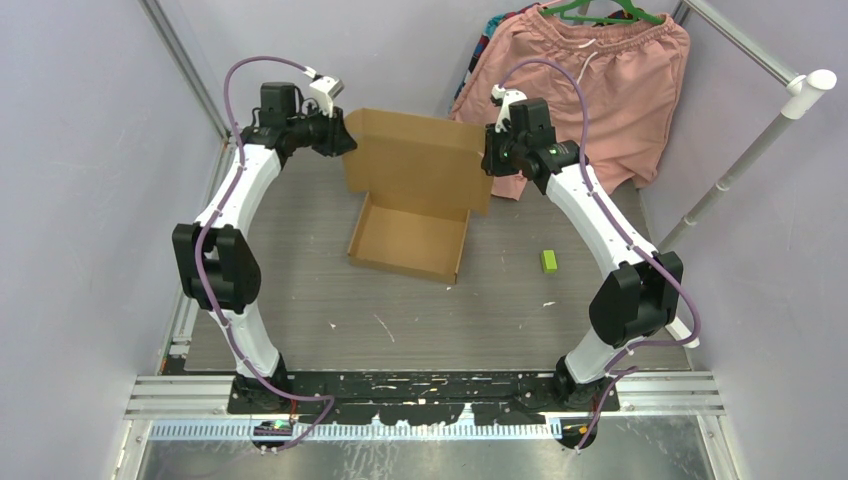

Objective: Fold the paper box

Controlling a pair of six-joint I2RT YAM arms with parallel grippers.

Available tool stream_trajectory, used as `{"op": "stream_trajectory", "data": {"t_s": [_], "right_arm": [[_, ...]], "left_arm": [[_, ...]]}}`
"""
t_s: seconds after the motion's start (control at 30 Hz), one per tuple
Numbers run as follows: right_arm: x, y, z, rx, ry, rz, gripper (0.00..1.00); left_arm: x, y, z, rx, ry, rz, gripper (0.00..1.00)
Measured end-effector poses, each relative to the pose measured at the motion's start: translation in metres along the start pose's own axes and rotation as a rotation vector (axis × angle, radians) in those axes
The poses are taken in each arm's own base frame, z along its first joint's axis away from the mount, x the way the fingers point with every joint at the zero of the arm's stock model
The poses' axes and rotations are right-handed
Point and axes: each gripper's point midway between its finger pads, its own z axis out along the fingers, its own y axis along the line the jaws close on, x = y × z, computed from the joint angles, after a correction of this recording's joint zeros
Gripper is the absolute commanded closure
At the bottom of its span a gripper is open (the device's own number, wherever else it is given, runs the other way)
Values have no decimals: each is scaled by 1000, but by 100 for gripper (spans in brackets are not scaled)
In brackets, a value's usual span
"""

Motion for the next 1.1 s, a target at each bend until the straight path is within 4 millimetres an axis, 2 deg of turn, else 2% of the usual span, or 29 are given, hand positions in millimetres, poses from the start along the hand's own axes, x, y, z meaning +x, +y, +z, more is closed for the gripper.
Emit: {"op": "stream_trajectory", "data": {"t_s": [0.2,0.5,0.87,1.1], "right_arm": [[0,3,0,-16,1,6,88],[0,4,0,-18,1,22,99],[0,12,0,28,-7,12,99],[0,18,-2,101,-16,-4,99]], "left_arm": [[0,-2,0,9,-1,0,83],[-3,-9,1,-19,-1,20,84],[-2,-10,3,-123,22,36,84],[8,-15,-4,-223,52,28,84]]}}
